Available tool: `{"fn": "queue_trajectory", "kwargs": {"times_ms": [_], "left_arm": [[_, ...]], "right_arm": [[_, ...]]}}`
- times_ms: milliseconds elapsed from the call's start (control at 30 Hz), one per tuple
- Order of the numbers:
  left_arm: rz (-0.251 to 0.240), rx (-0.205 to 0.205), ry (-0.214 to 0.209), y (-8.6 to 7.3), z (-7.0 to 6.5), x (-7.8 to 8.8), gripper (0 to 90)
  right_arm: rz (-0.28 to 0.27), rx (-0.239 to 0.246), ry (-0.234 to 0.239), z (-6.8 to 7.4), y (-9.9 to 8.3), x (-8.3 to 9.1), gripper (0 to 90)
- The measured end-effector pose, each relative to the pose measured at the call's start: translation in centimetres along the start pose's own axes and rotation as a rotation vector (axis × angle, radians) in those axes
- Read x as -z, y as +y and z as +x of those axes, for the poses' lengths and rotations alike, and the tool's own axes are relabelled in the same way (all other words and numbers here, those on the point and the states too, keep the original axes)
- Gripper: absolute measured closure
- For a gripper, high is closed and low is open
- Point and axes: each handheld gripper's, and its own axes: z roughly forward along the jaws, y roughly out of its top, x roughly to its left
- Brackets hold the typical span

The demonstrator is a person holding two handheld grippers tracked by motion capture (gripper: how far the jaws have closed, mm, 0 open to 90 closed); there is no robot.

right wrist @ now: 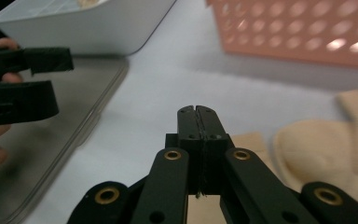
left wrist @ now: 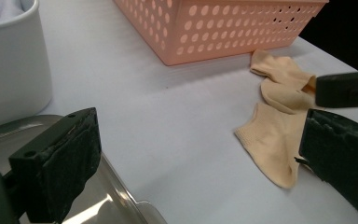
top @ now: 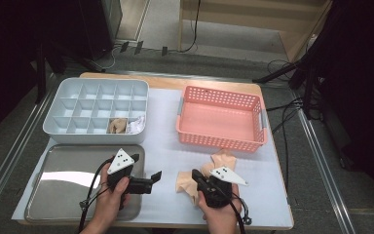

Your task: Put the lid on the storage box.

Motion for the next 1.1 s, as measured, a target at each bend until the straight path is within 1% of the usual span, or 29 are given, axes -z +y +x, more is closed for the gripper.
{"fn": "queue_trajectory", "kwargs": {"times_ms": [33, 67, 100, 133, 167, 200, 233, 267, 300, 333, 367, 400, 467, 500, 533, 567, 633, 667, 733, 767, 800, 833, 900, 933, 1000, 1033, 1067, 1100], "left_arm": [[-0.001, 0.004, -0.001, 0.0, 0.0, 0.0, 0.0], [0.002, -0.001, 0.011, 0.1, -0.1, 0.0, 0.0], [-0.002, -0.006, 0.009, 0.1, -0.2, 0.0, 0.0], [-0.007, -0.001, 0.002, 0.1, -0.1, 0.1, 0.0], [-0.011, 0.008, -0.006, 0.1, -0.1, 0.2, 0.0], [-0.009, 0.008, 0.003, 0.2, 0.0, 0.2, 0.0], [-0.007, 0.006, 0.012, 0.2, 0.0, 0.2, 0.0], [-0.001, 0.002, 0.024, 0.2, 0.0, 0.2, 0.0], [0.002, 0.0, 0.027, 0.1, 0.1, 0.1, 0.0], [0.008, 0.001, 0.039, 0.1, 0.1, 0.1, 2.7], [0.009, 0.002, 0.051, 0.1, 0.1, 0.1, 2.7], [0.011, 0.0, 0.06, 0.1, 0.1, 0.1, 4.3], [0.003, 0.008, 0.054, 0.1, 0.0, 0.2, 6.4], [0.003, 0.008, 0.055, 0.1, 0.0, 0.2, 7.0], [0.004, 0.009, 0.053, 0.1, 0.0, 0.2, 9.5], [0.005, 0.011, 0.055, 0.1, -0.1, 0.2, 9.5], [0.009, 0.011, 0.051, 0.1, -0.3, 0.1, 15.0], [0.012, 0.007, 0.046, 0.0, -0.5, 0.0, 15.3], [0.017, 0.0, 0.032, 0.0, -0.9, -0.2, 20.4], [0.018, -0.004, 0.026, -0.1, -1.1, -0.3, 22.9], [0.025, -0.006, 0.015, -0.1, -1.3, -0.4, 24.3], [0.029, -0.005, 0.007, -0.2, -1.5, -0.5, 27.7], [0.039, -0.013, -0.008, -0.3, -2.0, -0.8, 32.8], [0.049, -0.018, -0.027, -0.4, -2.4, -1.0, 35.0], [0.067, -0.026, -0.047, -0.6, -3.0, -1.4, 39.3], [0.076, -0.028, -0.055, -0.8, -3.4, -1.8, 40.6], [0.092, -0.036, -0.075, -0.9, -3.9, -2.1, 42.5], [0.101, -0.041, -0.085, -1.0, -4.3, -2.4, 44.8]], "right_arm": [[0.052, -0.001, 0.014, 0.3, -0.1, -1.2, 81.0], [0.071, 0.014, 0.003, 0.7, -0.2, -1.8, 74.6], [0.082, 0.035, -0.024, 1.1, -0.4, -2.4, 68.5], [0.097, 0.055, -0.044, 1.4, -0.5, -3.0, 64.6], [0.097, 0.055, -0.044, 1.4, -0.5, -3.0, 64.6], [0.104, 0.068, -0.056, 1.7, -0.7, -3.5, 59.7], [0.115, 0.076, -0.077, 2.1, -0.8, -3.9, 56.1], [0.125, 0.095, -0.105, 2.3, -0.9, -4.3, 54.0], [0.137, 0.106, -0.131, 2.6, -1.0, -4.7, 53.6], [0.164, 0.145, -0.169, 2.8, -1.4, -5.4, 55.4], [0.164, 0.145, -0.169, 2.8, -1.4, -5.4, 55.4], [0.159, 0.169, -0.186, 3.0, -1.5, -5.4, 58.9], [0.154, 0.234, -0.246, 3.5, -1.9, -5.5, 72.7], [0.15, 0.256, -0.261, 3.6, -2.0, -5.4, 82.1], [0.152, 0.231, -0.225, 3.2, -1.9, -5.2, 88.6], [0.152, 0.231, -0.225, 3.2, -1.9, -5.2, 88.6], [0.137, 0.196, -0.188, 2.6, -1.7, -4.7, 89.0], [0.111, 0.182, -0.175, 2.4, -1.6, -4.2, 89.0], [0.053, 0.165, -0.147, 2.2, -1.2, -2.8, 89.0], [0.034, 0.157, -0.144, 2.0, -1.0, -2.2, 89.0], [0.006, 0.143, -0.123, 1.8, -0.8, -1.4, 89.0], [-0.024, 0.129, -0.118, 1.5, -0.6, -0.3, 89.0], [-0.048, 0.11, -0.113, 0.9, -0.4, 1.1, 88.9], [-0.053, 0.095, -0.105, 0.5, -0.3, 1.8, 88.9], [-0.068, 0.048, -0.106, -0.7, -0.4, 3.0, 88.9], [-0.067, 0.039, -0.109, -1.0, -0.5, 3.3, 88.9], [-0.061, 0.035, -0.118, -1.5, -0.7, 3.5, 88.9], [-0.054, 0.013, -0.123, -2.2, -1.1, 3.9, 88.9]]}}
